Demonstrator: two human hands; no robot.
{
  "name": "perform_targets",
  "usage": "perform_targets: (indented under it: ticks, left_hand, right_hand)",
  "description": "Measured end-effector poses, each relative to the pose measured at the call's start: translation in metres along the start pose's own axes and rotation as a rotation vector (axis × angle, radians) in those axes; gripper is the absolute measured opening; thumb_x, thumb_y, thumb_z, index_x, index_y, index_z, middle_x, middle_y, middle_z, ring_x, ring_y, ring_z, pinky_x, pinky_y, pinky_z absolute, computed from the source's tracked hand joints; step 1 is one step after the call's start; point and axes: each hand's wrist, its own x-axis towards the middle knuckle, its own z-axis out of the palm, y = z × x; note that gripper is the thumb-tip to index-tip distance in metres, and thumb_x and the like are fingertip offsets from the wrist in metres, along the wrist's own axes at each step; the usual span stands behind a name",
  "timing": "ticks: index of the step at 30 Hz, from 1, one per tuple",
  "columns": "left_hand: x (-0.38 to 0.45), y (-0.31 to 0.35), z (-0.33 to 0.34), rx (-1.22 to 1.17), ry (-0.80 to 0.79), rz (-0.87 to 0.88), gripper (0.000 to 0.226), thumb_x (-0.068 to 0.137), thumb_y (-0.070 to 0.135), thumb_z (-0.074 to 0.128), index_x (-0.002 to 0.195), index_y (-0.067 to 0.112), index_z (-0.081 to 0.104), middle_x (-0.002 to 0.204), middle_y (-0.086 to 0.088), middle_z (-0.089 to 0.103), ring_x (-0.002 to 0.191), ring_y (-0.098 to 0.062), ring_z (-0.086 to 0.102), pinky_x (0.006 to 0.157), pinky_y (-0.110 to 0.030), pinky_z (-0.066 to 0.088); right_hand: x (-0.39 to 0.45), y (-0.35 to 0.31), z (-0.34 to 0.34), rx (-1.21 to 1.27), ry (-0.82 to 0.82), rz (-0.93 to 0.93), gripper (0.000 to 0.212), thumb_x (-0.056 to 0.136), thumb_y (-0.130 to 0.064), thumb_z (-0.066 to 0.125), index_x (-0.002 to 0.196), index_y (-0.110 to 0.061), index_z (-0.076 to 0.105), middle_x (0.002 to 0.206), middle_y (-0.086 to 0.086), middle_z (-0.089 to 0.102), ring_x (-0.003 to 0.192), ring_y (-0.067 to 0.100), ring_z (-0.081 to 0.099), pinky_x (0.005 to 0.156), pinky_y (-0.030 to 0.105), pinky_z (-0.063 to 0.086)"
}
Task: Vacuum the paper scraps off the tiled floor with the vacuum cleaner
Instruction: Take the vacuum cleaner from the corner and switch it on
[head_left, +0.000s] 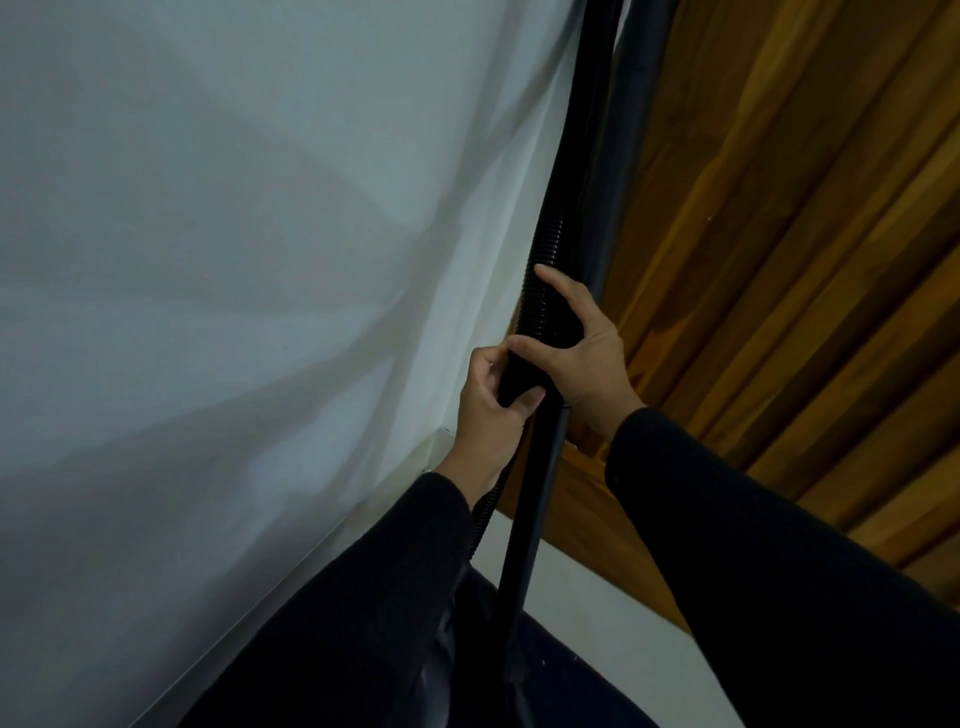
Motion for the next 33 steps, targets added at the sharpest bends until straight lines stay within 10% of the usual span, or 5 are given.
perform_targets:
  ticks: [6, 10, 20, 29, 33]
  left_hand:
    - [0.001, 0.002, -0.003, -0.001, 0.040, -0.028, 0.043, 0.085, -0.009, 0.062, 0.104, 0.026, 0.048, 0.125, -0.010, 0.063, 0.116, -0.017, 0.061, 0.093, -0.024, 0.053]
    - [0.003, 0.003, -0.001, -0.052, 0.064, -0.051, 0.034, 0.084, -0.012, 0.062, 0.097, 0.016, 0.048, 0.120, -0.007, 0.064, 0.109, -0.016, 0.063, 0.083, -0.024, 0.057]
    - [0.003, -0.001, -0.007, -0.084, 0.079, -0.093, 0.037, 0.080, -0.008, 0.068, 0.102, 0.017, 0.052, 0.110, -0.003, 0.069, 0.102, -0.013, 0.067, 0.083, -0.025, 0.058]
    - [-0.021, 0.001, -0.035, 0.185, -0.038, -0.102, 0.051, 0.082, 0.006, 0.072, 0.127, 0.021, 0.052, 0.131, 0.010, 0.055, 0.116, 0.008, 0.050, 0.091, -0.010, 0.045]
    - [-0.050, -0.001, -0.062, 0.395, -0.072, -0.236, 0.046, 0.084, 0.017, 0.071, 0.126, 0.026, 0.054, 0.133, 0.008, 0.054, 0.125, -0.001, 0.045, 0.108, -0.024, 0.035]
  right_hand:
    - [0.000, 0.002, 0.006, 0.017, -0.003, -0.004, 0.062, 0.076, -0.021, 0.077, 0.129, -0.045, 0.055, 0.123, -0.029, 0.055, 0.122, 0.014, 0.053, 0.108, 0.051, 0.044]
    - [-0.007, 0.004, 0.009, -0.107, -0.015, 0.067, 0.081, 0.080, -0.031, 0.079, 0.143, -0.054, 0.034, 0.151, -0.015, 0.040, 0.144, 0.028, 0.026, 0.119, 0.044, 0.016]
    - [-0.007, 0.007, 0.020, -0.036, 0.094, 0.029, 0.068, 0.069, -0.031, 0.070, 0.129, -0.056, 0.050, 0.118, -0.044, 0.051, 0.128, 0.016, 0.048, 0.114, 0.056, 0.033]
    - [-0.007, 0.009, 0.020, -0.036, 0.077, 0.030, 0.067, 0.072, -0.032, 0.068, 0.129, -0.061, 0.046, 0.133, -0.022, 0.056, 0.132, 0.023, 0.048, 0.115, 0.059, 0.031]
    - [-0.011, 0.008, 0.020, -0.030, 0.066, 0.025, 0.067, 0.073, -0.033, 0.067, 0.129, -0.062, 0.044, 0.142, -0.014, 0.054, 0.134, 0.024, 0.045, 0.116, 0.058, 0.029]
